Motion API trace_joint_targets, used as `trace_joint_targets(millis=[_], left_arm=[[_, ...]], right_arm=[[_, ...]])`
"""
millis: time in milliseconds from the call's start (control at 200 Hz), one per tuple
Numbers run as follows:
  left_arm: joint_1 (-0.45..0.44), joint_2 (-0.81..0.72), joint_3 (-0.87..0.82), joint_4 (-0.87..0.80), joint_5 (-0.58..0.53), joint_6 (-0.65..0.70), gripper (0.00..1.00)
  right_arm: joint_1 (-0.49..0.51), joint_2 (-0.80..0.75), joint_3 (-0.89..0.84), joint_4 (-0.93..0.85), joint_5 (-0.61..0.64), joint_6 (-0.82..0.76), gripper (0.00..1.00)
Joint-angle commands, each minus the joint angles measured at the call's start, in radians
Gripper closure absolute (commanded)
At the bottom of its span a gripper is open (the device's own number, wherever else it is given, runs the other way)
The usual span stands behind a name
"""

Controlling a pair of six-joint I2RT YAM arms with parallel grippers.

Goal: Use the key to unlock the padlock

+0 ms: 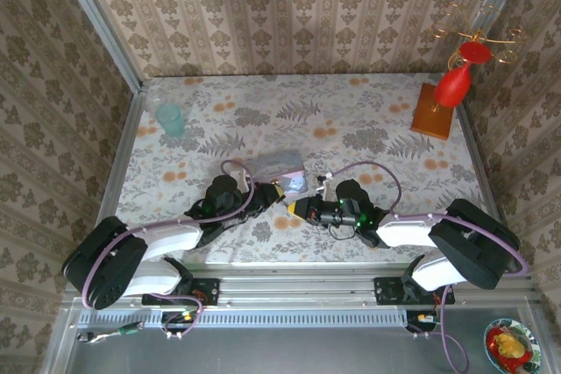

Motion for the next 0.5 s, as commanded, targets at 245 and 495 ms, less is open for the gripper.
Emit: trace_joint_targets(millis=[245, 495], left_arm=[[-0.054, 0.013, 0.019, 0.171, 0.063, -0.047, 1.00], [-0.073, 0.014, 0.029, 0.183, 0.058, -0.059, 1.00]], right_arm=[[-0.031, 0.026, 0.001, 0.124, 0.020, 0.097, 1.00], [-0.066, 0.047, -0.012, 0.164, 0.022, 0.121, 1.00]])
